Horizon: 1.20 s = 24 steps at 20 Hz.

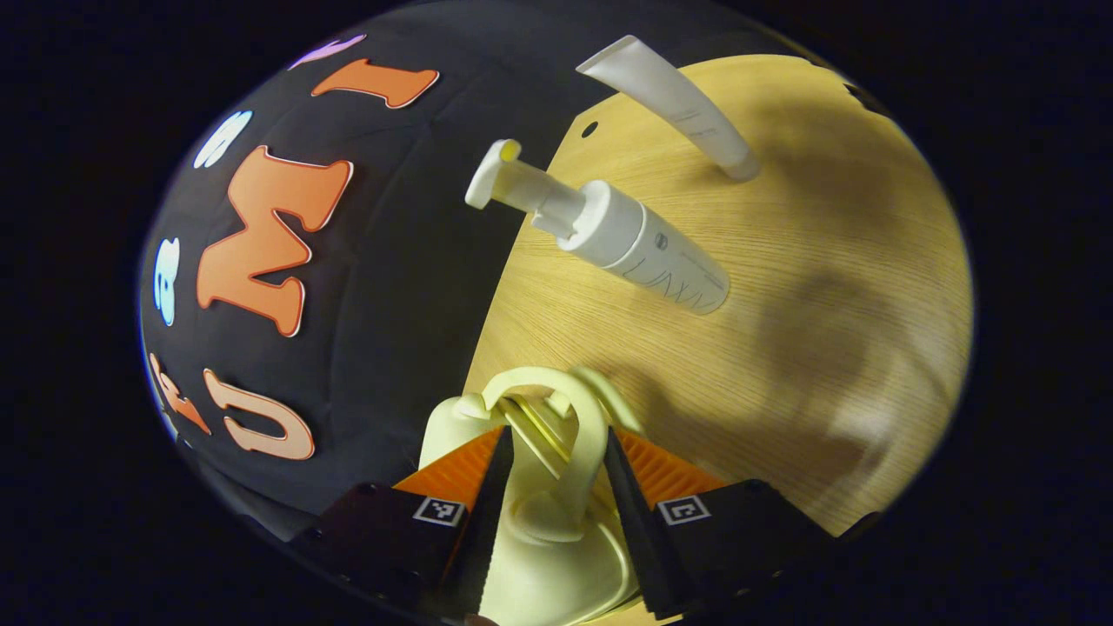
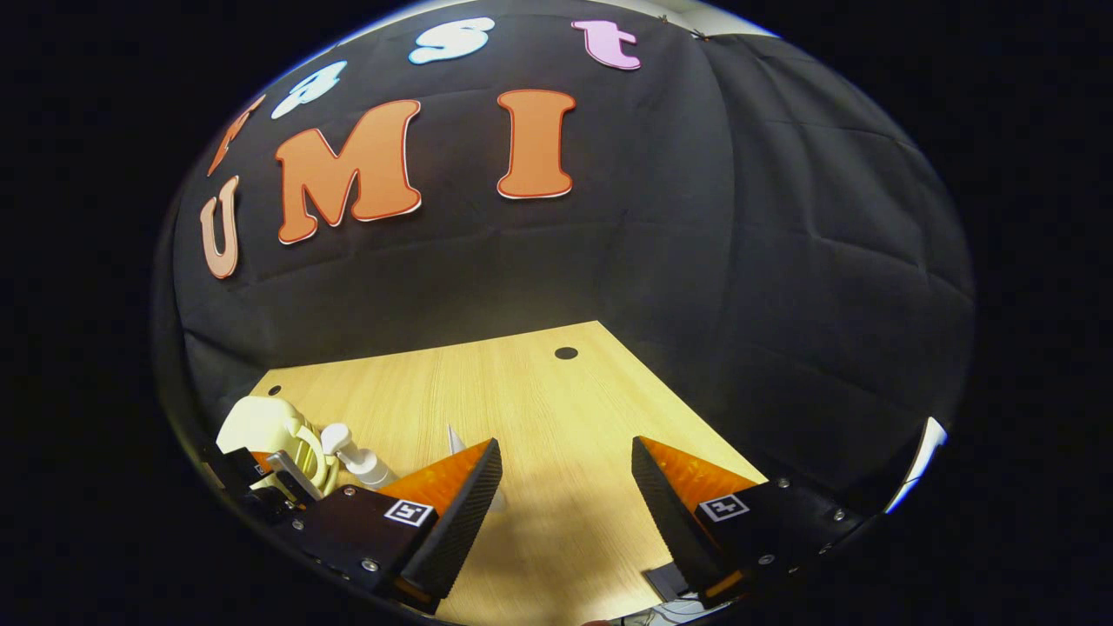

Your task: First open the suitcase, pack the skin care products into it, and then close the suitcase.

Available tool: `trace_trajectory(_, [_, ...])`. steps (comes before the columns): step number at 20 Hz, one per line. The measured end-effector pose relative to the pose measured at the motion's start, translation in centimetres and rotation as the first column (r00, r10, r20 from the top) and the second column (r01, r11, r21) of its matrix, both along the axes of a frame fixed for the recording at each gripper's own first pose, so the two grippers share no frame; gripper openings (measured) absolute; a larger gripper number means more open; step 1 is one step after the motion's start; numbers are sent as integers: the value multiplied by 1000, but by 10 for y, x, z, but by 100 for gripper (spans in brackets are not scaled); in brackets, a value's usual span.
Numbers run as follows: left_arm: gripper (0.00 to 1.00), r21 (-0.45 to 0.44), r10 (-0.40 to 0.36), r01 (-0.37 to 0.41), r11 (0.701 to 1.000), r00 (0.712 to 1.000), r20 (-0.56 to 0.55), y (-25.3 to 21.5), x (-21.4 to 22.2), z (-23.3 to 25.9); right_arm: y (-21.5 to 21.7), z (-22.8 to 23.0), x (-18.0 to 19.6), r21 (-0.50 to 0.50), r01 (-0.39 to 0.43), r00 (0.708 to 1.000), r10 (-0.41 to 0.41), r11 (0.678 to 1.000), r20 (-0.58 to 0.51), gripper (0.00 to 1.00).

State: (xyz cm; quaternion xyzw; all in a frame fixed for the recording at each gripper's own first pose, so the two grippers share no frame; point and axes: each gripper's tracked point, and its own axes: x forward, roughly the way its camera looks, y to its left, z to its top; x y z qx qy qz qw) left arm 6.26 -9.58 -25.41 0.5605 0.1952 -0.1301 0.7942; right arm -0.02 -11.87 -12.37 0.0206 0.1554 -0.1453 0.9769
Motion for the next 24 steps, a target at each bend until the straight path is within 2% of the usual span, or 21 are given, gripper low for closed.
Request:
trace_trajectory(2, [54, 56, 5, -5, 998, 1000, -3, 1, 1, -6, 1, 2, 1, -3, -2, 1000, 2, 1000, 5, 95])
trace_trajectory(3, [41, 72, 0, 0, 997, 1000, -8, 2, 2, -10, 1, 4, 0, -6, -5, 1000, 5, 1000, 8, 95])
trace_trajectory(5, [41, 89, -1, 2, 996, 1000, -14, 5, 1, -10, 1, 6, 0, -17, -5, 1000, 6, 1000, 14, 95])
trace_trajectory(7, [16, 89, 1, 1, 996, 1000, -26, 4, 1, -11, 3, 7, -2, -19, -12, 1000, 12, 1000, 17, 95])
trace_trajectory(8, [16, 82, 3, 0, 997, 999, -42, 4, 3, -12, 5, 7, -1, -17, -19, 1000, 20, 1000, 19, 95])
trace_trajectory(9, [9, 51, 21, -19, 999, 998, -53, 3, -1, -8, 8, 7, 1, -18, -29, 999, 30, 999, 22, 95])
trace_trajectory(10, [9, 11, 40, -39, 999, 998, -57, 3, -2, -4, 12, 8, 4, -19, -44, 999, 45, 999, 23, 95])
trace_trajectory(11, [4, -24, 53, -54, 998, 997, -60, 2, -2, 4, 15, 9, 7, -19, -62, 998, 62, 998, 26, 95])
trace_trajectory(13, [7, -78, 72, -79, 994, 993, -89, 2, -2, 7, 21, 13, 15, -27, -92, 995, 93, 995, 35, 95])
trace_trajectory(14, [1, -108, 71, -82, 991, 993, -98, 2, -1, 11, 23, 16, 19, -31, -101, 994, 102, 994, 41, 95])
trace_trajectory(17, [4, -206, 64, -93, 974, 988, -143, 1, -3, 23, 37, 25, 30, -11, -114, 992, 115, 993, 60, 95])
trace_trajectory(18, [1, -256, 58, -94, 962, 988, -145, -1, -2, 28, 44, 29, 32, -2, -123, 990, 122, 992, 70, 95])
trace_trajectory(21, [1, -369, 49, -112, 923, 983, -177, 1, 1, 42, 67, 43, 39, -22, -136, 986, 137, 990, 96, 95])
trace_trajectory(24, [1, -496, 29, -130, 858, 978, -207, 7, 3, 61, 94, 62, 42, -31, -146, 981, 149, 989, 124, 95])
